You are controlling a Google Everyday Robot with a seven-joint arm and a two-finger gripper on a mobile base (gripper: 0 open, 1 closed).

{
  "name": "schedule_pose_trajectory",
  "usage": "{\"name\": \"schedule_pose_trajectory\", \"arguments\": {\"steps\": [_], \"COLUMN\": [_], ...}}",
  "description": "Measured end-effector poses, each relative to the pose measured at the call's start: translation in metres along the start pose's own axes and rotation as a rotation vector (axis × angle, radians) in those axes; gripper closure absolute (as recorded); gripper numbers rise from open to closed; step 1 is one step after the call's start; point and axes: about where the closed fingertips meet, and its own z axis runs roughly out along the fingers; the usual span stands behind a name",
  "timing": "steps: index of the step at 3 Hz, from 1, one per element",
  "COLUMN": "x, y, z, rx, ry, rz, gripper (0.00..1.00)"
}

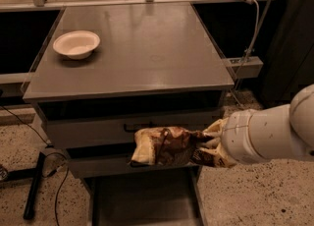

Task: Place brown chip bag into bottom drawer

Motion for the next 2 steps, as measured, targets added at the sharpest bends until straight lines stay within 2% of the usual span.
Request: {"name": "schedule_pose_trajectory", "arguments": {"steps": [1,2], "x": [0.000,0.012], "y": [0.000,0.009], "z": [0.000,0.024], "rx": [0.000,-0.028], "ry": [0.000,-0.004], "rz": [0.000,0.014], "gripper": [1.00,1.00]}}
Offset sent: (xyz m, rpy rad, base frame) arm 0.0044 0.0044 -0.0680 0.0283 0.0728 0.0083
